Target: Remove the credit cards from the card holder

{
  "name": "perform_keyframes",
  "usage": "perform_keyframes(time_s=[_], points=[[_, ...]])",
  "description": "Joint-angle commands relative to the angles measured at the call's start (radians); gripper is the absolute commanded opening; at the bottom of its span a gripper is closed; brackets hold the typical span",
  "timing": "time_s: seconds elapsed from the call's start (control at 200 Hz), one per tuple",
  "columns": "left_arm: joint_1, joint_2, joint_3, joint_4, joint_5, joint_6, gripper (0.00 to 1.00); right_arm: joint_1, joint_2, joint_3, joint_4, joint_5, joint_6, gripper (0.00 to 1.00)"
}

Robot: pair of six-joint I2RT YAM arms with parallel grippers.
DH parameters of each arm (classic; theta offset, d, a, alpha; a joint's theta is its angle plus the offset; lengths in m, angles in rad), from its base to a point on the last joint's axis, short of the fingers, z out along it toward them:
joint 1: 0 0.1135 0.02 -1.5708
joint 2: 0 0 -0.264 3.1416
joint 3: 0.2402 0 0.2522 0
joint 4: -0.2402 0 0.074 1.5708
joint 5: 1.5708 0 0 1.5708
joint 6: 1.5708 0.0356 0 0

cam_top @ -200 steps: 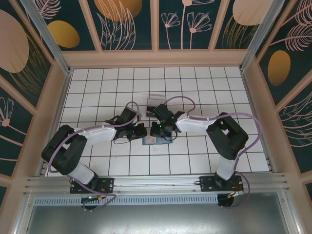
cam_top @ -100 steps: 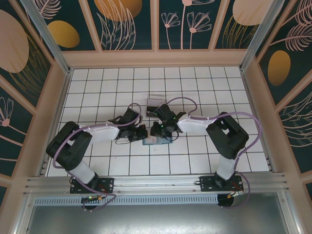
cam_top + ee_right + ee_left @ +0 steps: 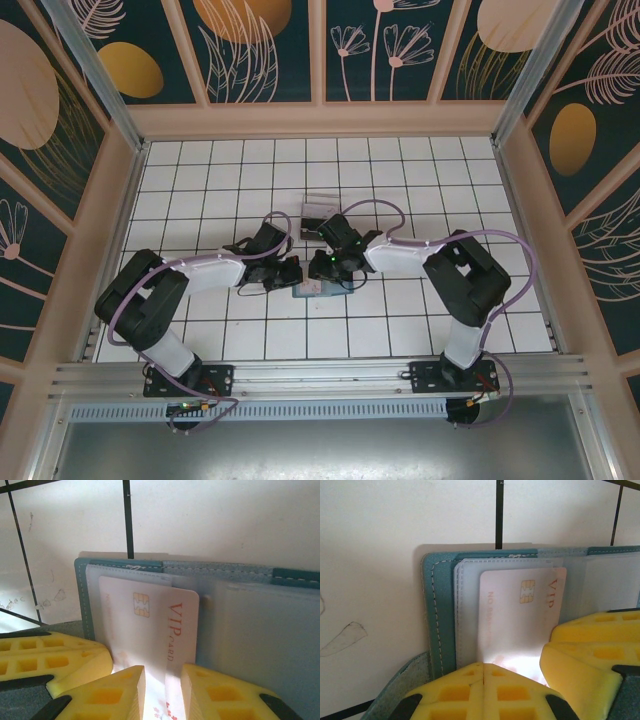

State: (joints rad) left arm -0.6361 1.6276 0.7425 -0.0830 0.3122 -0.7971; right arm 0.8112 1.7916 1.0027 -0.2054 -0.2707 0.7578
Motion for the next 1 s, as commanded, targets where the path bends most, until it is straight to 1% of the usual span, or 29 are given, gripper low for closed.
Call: perform_keyframes(time_s=[0.0,0.26,0.4,0.46,0.781,0.996], points=[[0.003,0.001,-0.017,-0.08,-0.068,0.016,0.05,-0.018,-0.034,-0.032,-0.043,0.045,-0.011,0.28],[0.002,0.001,-0.018,-0.08,-0.069,0.014,0.05,-0.024,-0.045,-0.052,-0.03,0.04,-0.011,0.28],[0.004,0.005,-0.017,-0.08,-0.066,0.013,0.05,-0.026,-0.078,-0.078,0.049,-0.011,-0.003,0.31],[0.004,0.003,-0.017,-0.08,-0.068,0.013,0.05,-0.027,-0.096,-0.093,0.07,-0.015,0.004,0.32],[0.002,0.01,-0.012,-0.08,-0.064,0.014,0.05,-0.043,-0.12,-0.123,0.074,-0.012,0.01,0.32],[0.004,0.011,-0.013,-0.08,-0.065,0.014,0.05,-0.046,-0.084,-0.127,0.075,-0.019,0.006,0.3]])
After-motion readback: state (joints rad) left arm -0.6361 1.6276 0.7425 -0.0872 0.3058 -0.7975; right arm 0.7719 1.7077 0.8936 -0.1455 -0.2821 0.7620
